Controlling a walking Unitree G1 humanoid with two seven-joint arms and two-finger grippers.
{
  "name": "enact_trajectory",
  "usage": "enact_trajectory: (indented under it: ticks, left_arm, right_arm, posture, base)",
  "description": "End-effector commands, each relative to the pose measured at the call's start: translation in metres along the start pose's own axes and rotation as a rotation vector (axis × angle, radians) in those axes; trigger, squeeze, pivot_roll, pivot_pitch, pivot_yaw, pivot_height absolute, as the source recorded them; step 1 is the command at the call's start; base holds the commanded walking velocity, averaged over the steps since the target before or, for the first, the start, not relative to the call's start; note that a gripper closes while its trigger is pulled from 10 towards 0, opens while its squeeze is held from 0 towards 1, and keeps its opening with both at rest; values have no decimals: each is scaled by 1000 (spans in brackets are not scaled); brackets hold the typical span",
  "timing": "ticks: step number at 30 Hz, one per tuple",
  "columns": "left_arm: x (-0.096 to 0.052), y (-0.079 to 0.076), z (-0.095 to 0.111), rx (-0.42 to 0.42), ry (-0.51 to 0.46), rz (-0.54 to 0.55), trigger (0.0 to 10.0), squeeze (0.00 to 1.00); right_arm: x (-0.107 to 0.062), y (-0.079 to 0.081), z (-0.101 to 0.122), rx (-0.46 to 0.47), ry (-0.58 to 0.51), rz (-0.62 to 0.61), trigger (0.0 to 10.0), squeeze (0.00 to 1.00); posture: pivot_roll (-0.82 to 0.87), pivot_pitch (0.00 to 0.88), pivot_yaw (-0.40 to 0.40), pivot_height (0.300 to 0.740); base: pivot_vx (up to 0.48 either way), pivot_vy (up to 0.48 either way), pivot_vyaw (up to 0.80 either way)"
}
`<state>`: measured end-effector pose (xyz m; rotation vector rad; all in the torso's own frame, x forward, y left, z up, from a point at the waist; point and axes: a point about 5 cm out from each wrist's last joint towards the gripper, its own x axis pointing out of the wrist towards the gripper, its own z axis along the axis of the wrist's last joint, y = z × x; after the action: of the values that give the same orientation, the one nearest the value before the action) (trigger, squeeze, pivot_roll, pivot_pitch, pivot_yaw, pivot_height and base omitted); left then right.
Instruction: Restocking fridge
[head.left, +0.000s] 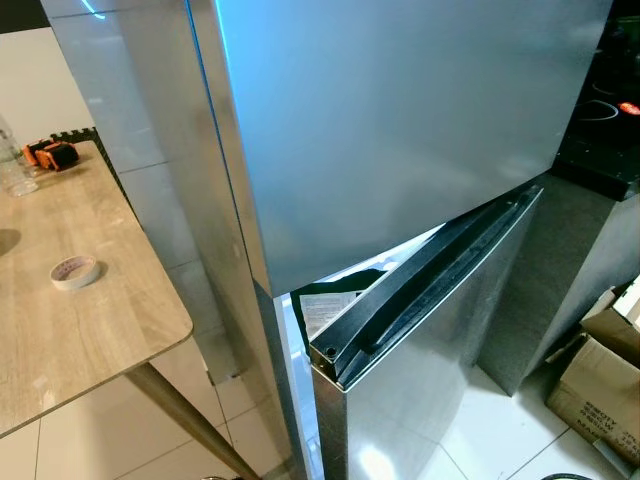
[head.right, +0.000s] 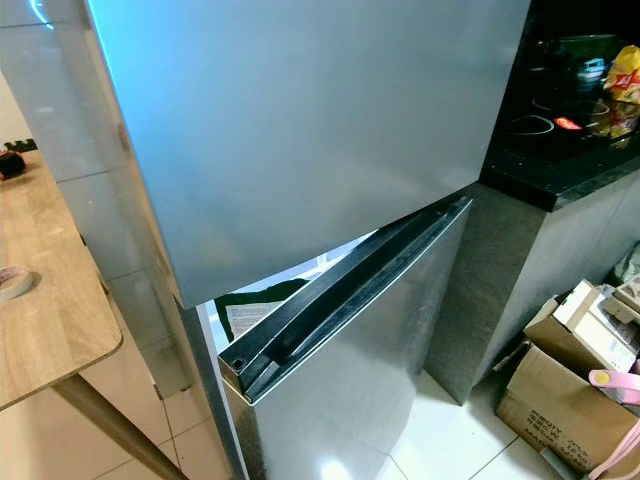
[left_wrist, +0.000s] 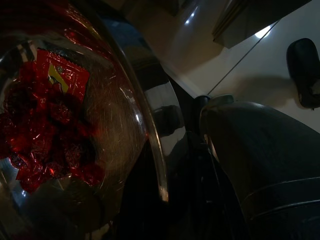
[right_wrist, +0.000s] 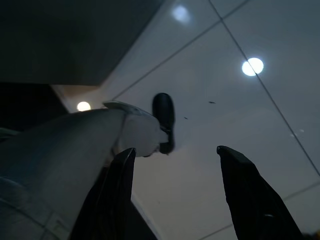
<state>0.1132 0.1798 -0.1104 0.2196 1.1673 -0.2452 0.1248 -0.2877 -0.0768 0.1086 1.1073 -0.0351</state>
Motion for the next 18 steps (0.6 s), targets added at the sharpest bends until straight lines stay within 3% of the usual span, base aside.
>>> enact_trajectory:
  ticks: [1,8,18]
  left_arm:
    - [-5,8,-24,-21,89,33,10000,0]
    - [-5,9,-23,13,92,52,10000,0]
    - [-4,4,-26,32,109,43,10000,0]
  right_arm:
    - [5,10,-3,-31,10,-12,10000,0]
    - [14,32,-7,-144,52,2,10000,0]
    - [16,40,-10,-218,77,7,10000,0]
  posture:
    - [-87,0,0,740]
    - [-85,0,-4,740]
    - [-90,0,-4,740]
  base:
    - [0,0,0]
    - [0,0,0]
    - [0,0,0]
